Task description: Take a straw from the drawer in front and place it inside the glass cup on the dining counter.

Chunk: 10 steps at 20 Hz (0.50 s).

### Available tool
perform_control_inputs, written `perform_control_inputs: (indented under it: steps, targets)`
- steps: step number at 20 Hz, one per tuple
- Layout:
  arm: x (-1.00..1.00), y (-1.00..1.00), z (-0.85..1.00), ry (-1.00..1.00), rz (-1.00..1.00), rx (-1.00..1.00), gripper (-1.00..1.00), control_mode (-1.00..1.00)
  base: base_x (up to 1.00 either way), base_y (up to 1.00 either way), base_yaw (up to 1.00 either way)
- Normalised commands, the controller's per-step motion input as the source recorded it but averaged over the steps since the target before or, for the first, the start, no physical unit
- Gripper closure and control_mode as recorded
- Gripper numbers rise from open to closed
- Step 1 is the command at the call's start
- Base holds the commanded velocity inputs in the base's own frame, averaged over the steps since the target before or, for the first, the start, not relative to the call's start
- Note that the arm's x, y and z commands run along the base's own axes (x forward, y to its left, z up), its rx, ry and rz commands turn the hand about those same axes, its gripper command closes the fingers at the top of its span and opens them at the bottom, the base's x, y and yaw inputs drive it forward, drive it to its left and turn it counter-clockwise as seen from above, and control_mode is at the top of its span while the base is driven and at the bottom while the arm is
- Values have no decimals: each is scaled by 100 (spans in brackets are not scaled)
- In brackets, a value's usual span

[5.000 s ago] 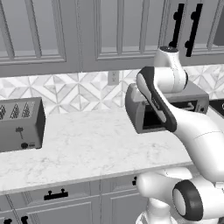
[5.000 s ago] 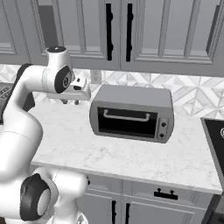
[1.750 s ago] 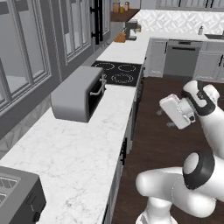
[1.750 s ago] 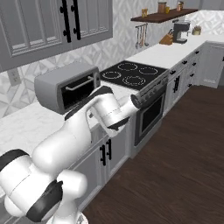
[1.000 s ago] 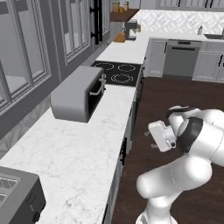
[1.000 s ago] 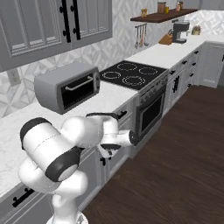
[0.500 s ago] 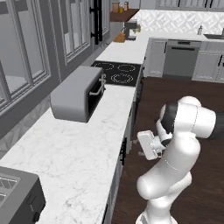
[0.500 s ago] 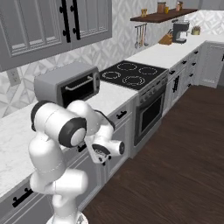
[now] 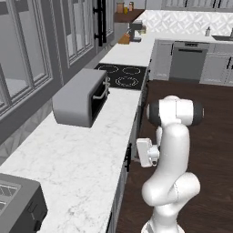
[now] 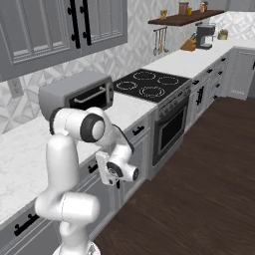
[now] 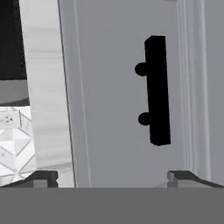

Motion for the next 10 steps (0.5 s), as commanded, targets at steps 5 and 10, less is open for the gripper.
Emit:
perform_control_inputs:
  steps: [5, 10]
  targets:
    - [46, 5, -54, -3, 1, 5, -100, -100, 0, 0, 0]
    - [43, 3, -45, -5, 3, 3, -100, -100, 0, 0, 0]
